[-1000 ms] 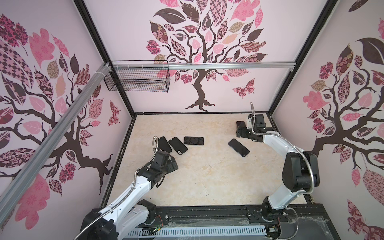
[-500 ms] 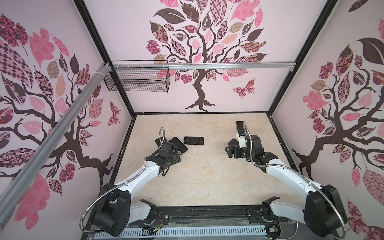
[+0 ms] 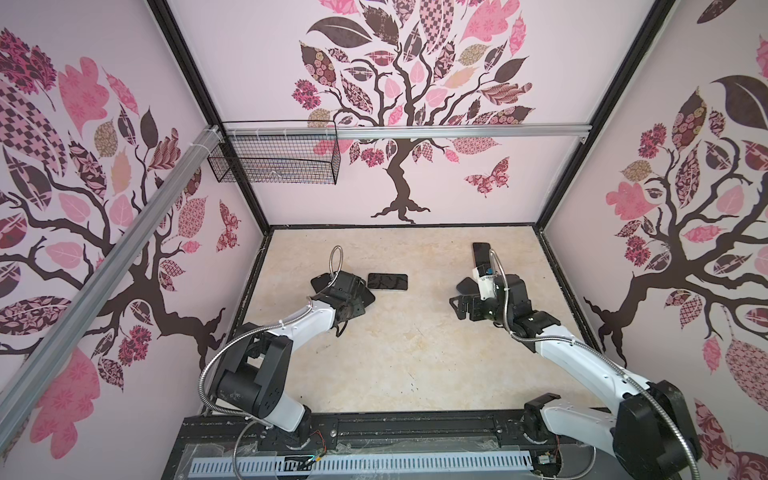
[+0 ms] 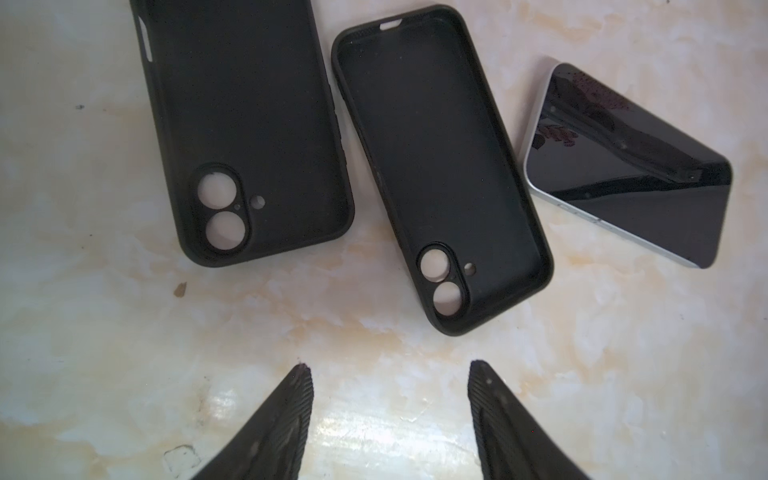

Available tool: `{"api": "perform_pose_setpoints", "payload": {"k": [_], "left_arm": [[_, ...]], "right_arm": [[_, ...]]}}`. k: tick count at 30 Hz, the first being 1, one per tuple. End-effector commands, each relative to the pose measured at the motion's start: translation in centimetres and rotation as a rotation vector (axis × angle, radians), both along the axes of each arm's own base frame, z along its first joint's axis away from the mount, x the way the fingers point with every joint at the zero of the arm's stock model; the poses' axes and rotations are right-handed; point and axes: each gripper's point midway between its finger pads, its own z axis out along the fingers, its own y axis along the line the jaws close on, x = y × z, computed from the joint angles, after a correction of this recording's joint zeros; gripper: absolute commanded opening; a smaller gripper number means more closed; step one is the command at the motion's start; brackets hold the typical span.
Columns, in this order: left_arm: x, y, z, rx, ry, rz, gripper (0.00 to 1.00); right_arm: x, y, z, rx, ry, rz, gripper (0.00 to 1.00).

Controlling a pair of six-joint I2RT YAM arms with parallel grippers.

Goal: Put the phone into the phone case
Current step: 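Reach the left gripper toward the black cases while the right arm draws back, then grasp the nearer black case at its lens-hole end with the left gripper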

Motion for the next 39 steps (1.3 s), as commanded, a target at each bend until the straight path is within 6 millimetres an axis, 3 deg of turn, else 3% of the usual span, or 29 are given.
{"api": "perform_pose_setpoints", "payload": {"k": [1,8,16,31,39], "left_arm": [[2.2,0.1,1.3,0.025,-0.056,0.017,0.6],[3.2,-0.7,-0.2,0.023,-0.022,0.005,0.5],[3.7,-0.7,-1.5,0.045,0.005,0.005,0.46],[3.1,-0.4,-2.6,0.09,0.06,-0.027,0.18],[2.0,-0.3,-2.1,0.095,0.072,-0.066,0.02]], "right_arm": [[-0.1,0.5,1.4,0.026,-0.039,0.02,1.0],[-0.2,0.7,1.3,0.031,-0.035,0.03,1.0],[0.1,0.5,1.0,0.02,-0.031,0.02,1.0],[0.0,0.5,1.0,0.017,-0.028,0.021,1.0],[0.1,0.5,0.8,0.012,-0.02,0.023,1.0]]}}
